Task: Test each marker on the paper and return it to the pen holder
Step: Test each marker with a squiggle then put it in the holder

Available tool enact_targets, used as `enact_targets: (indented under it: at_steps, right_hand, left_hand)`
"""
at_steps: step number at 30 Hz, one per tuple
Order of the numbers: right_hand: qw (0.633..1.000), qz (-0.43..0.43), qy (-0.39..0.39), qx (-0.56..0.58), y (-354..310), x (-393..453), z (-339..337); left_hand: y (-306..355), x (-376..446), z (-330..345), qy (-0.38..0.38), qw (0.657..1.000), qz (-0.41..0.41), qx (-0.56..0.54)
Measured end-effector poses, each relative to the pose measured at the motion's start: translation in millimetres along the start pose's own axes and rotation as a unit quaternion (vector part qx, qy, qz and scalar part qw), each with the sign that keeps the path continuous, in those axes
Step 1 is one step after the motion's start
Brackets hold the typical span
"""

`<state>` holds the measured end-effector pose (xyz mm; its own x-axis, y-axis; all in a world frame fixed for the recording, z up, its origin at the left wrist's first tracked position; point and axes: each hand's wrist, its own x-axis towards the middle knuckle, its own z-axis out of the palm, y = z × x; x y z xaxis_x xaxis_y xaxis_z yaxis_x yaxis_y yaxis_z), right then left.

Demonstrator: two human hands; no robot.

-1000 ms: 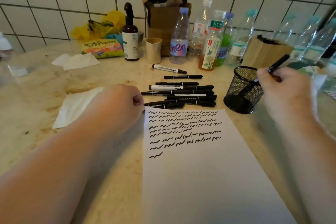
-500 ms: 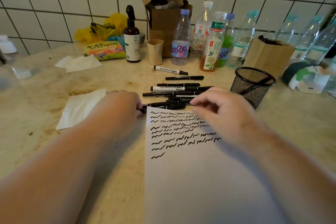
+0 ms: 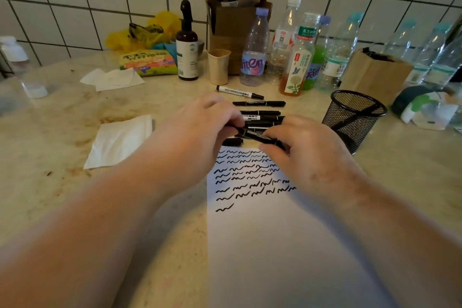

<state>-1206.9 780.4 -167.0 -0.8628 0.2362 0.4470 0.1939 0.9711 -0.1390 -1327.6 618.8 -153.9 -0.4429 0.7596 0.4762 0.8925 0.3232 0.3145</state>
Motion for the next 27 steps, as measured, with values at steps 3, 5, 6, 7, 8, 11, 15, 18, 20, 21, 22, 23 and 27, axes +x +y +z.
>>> enact_targets:
  at_steps: [3,5,6,7,8,11,15,18,20,21,22,23,27]
  right_hand:
    - [0.987,0.079,-0.021,0.139,6,-4,-1]
    - [0.954,0.132,-0.032,0.266,11,-7,-3]
    - [0.933,0.149,-0.043,0.326,11,-8,-4]
    - [0.907,0.155,-0.056,0.388,11,-8,-5]
    - [0.877,0.154,-0.068,0.45,10,-9,-6]
    - [0.797,0.154,-0.079,0.578,8,-12,-7]
    - [0.774,0.175,-0.078,0.604,7,-11,-6]
    - [0.751,0.18,-0.079,0.63,5,-11,-7]
    - [0.755,0.17,-0.078,0.629,6,-11,-7]
    - [0.761,0.161,-0.078,0.623,7,-12,-7]
    - [0.768,0.15,-0.08,0.617,7,-12,-7]
    - [0.775,0.137,-0.083,0.612,8,-13,-7]
    - [0.781,0.109,-0.064,0.612,12,-13,-13]
  left_hand:
    - [3,-1,-2,0.004,0.998,-0.042,-0.056]
    - [3,0,0,-0.037,0.996,-0.067,-0.047]
    - [4,1,1,-0.066,0.995,-0.065,-0.036]
    - [5,1,2,-0.099,0.993,-0.057,-0.028]
    - [6,1,4,-0.129,0.99,-0.05,-0.027]
    - [9,0,9,-0.178,0.982,-0.05,-0.05]
    - [12,0,9,-0.198,0.975,-0.056,-0.079]
    - [13,-1,6,-0.205,0.974,-0.039,-0.087]
    - [13,-1,4,-0.221,0.973,-0.027,-0.062]
    - [12,0,3,-0.235,0.97,-0.024,-0.054]
    - [13,1,2,-0.249,0.967,-0.023,-0.049]
    - [13,1,0,-0.263,0.963,-0.023,-0.047]
    - [4,-1,-9,-0.312,0.946,-0.035,-0.084]
